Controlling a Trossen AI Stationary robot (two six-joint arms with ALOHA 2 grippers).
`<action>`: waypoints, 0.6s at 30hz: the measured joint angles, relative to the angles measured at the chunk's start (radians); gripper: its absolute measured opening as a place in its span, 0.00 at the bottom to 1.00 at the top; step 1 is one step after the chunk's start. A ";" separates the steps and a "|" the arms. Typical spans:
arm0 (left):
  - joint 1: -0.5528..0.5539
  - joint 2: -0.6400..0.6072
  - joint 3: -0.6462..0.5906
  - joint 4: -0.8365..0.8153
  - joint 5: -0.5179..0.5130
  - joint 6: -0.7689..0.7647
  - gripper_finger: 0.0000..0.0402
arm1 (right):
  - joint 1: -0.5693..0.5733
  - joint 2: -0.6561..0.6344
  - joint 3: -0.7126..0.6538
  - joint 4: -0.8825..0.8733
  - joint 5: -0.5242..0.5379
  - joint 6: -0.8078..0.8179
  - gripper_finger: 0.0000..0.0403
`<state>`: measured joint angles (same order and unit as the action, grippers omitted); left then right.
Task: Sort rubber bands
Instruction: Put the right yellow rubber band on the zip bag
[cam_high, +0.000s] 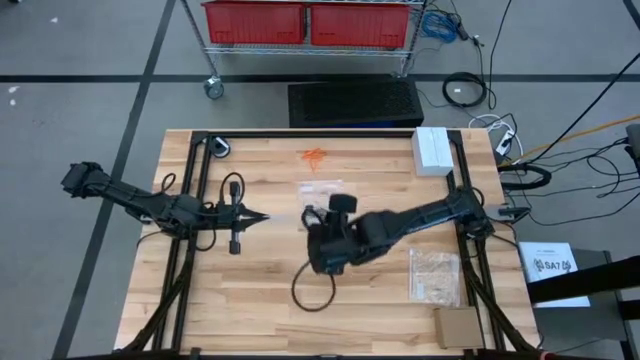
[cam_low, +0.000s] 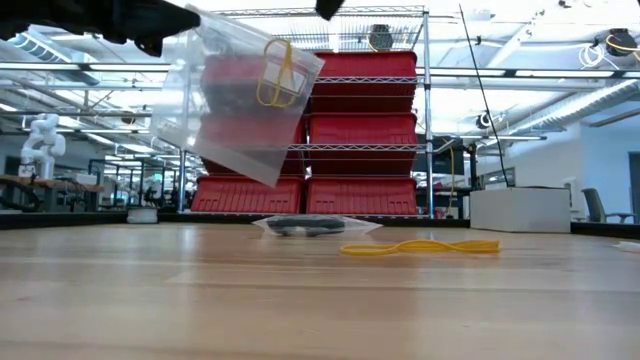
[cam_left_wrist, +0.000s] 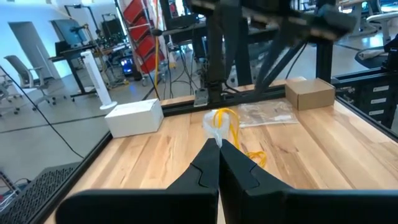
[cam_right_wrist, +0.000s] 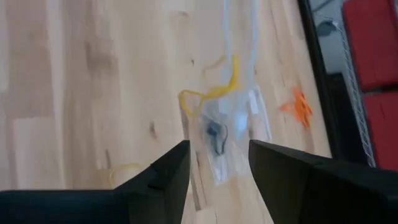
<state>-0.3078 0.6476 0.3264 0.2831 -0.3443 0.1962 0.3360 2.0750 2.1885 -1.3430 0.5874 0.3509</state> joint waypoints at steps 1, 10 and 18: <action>0.000 0.000 0.000 0.000 0.000 0.001 0.00 | 0.004 -0.001 -0.025 0.002 0.012 0.020 0.39; 0.000 0.000 0.000 0.000 0.000 0.020 0.00 | 0.004 -0.020 -0.266 0.176 -0.021 0.073 0.39; 0.000 0.000 0.000 -0.001 0.000 0.020 0.00 | 0.003 -0.177 -0.613 0.543 -0.064 0.081 0.39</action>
<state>-0.3079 0.6477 0.3264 0.2823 -0.3443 0.2161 0.3386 1.8980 1.5753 -0.8002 0.5233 0.4317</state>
